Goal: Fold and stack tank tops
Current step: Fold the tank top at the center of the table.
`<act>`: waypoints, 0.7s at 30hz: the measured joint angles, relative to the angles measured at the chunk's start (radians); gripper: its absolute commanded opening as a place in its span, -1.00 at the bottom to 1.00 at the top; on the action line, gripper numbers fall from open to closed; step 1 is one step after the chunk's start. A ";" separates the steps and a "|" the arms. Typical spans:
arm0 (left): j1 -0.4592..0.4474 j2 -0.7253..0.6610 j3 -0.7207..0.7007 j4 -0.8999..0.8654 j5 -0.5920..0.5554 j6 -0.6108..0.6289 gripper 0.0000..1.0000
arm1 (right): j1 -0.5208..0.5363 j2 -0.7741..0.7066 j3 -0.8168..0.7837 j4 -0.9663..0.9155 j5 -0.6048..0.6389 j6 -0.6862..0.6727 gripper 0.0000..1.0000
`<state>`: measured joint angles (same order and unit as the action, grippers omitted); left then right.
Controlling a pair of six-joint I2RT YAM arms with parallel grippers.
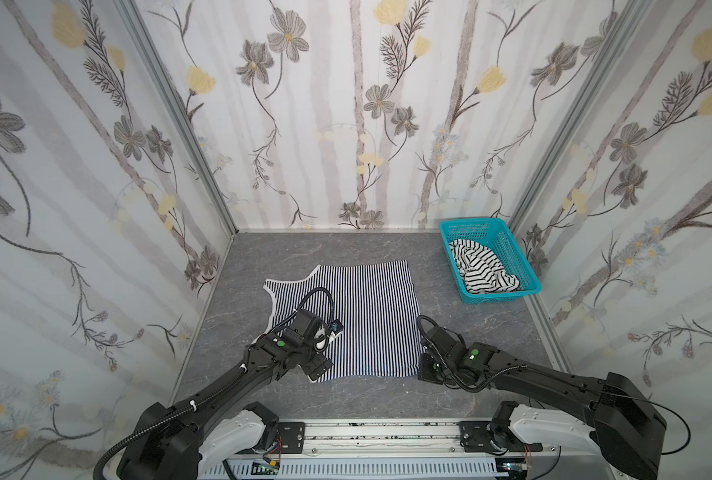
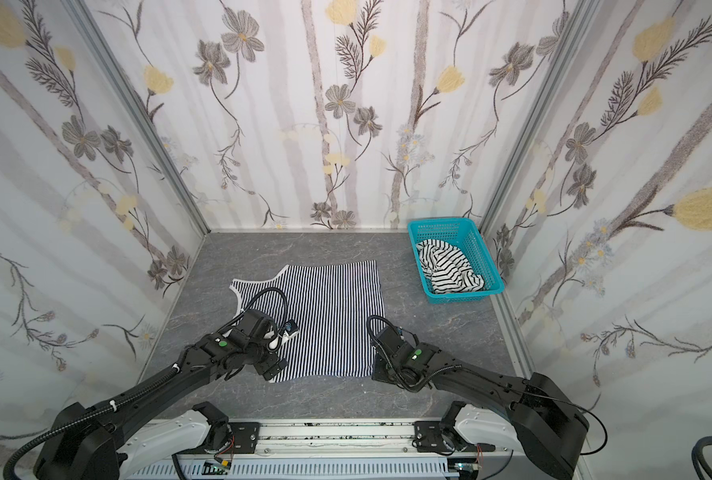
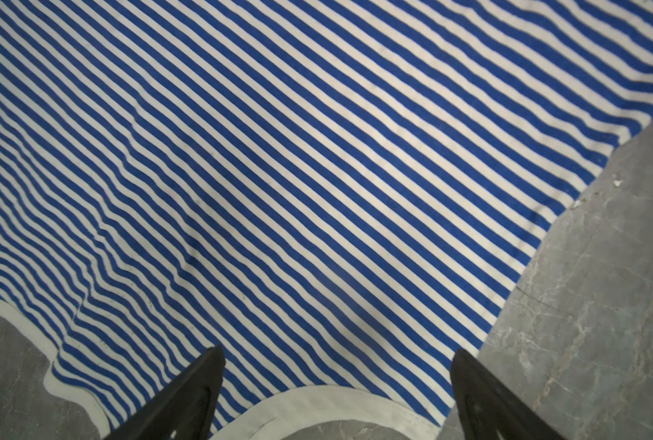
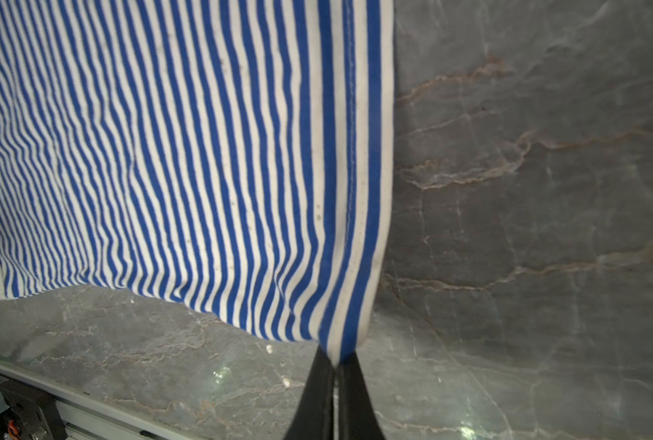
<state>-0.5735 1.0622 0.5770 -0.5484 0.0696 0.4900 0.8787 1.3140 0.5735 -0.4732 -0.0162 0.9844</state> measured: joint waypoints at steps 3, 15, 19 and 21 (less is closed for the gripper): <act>-0.006 0.016 0.001 -0.039 0.036 0.035 0.81 | 0.000 0.001 0.051 -0.035 0.016 -0.026 -1.00; -0.018 0.039 -0.002 -0.129 0.040 0.162 0.50 | -0.010 -0.007 0.115 -0.136 0.076 -0.063 -1.00; -0.035 0.066 -0.004 -0.151 0.060 0.184 0.45 | -0.016 0.003 0.126 -0.147 0.076 -0.074 -1.00; -0.040 0.075 -0.004 -0.155 0.068 0.187 0.44 | -0.016 0.009 0.133 -0.146 0.076 -0.078 -1.00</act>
<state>-0.6140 1.1370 0.5732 -0.7033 0.1371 0.6773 0.8627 1.3231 0.7067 -0.6197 0.0593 0.9066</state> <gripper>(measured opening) 0.720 0.049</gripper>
